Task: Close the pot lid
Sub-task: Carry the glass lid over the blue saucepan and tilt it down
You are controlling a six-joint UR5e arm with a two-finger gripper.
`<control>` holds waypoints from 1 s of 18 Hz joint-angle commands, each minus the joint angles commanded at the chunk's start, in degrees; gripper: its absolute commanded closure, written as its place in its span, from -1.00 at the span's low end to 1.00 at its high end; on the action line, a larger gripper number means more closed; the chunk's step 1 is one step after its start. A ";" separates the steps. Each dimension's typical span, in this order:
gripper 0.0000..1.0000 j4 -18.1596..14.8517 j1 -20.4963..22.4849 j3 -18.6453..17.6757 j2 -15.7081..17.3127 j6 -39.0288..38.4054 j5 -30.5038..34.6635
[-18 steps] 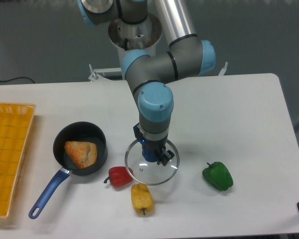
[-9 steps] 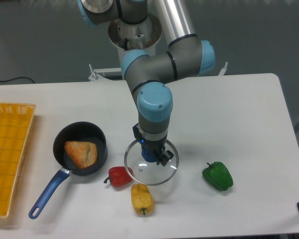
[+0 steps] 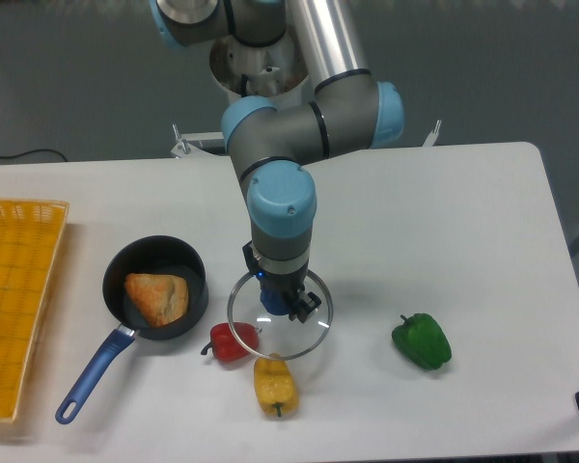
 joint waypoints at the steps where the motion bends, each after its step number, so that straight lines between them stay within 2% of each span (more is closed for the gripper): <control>1: -0.08 -0.88 -0.61 0.00 0.44 0.00 0.00; 4: -0.08 -3.95 -2.37 0.17 1.41 -0.17 0.00; 8: -0.08 -6.33 -4.92 0.18 2.20 -2.20 0.00; 18: -0.08 -6.16 -10.11 -0.18 2.47 -10.80 0.62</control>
